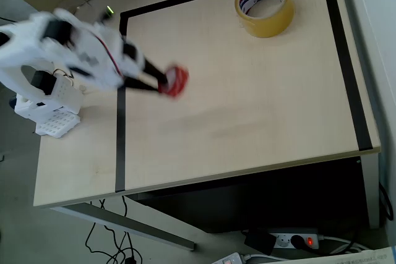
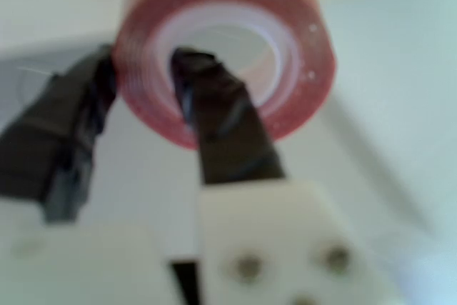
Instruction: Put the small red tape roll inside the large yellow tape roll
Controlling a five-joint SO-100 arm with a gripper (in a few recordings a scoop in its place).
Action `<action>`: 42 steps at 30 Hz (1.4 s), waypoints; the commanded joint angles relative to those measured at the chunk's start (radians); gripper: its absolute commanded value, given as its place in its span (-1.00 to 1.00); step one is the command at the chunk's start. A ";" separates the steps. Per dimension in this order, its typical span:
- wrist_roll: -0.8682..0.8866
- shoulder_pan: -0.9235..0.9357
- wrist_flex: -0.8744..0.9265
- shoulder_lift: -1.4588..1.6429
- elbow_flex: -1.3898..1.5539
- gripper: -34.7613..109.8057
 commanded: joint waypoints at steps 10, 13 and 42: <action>-0.012 -0.121 -0.765 0.032 0.141 -0.52; -0.011 -0.071 -0.856 -0.078 0.141 -0.52; 0.017 0.091 -0.813 0.374 0.635 -0.52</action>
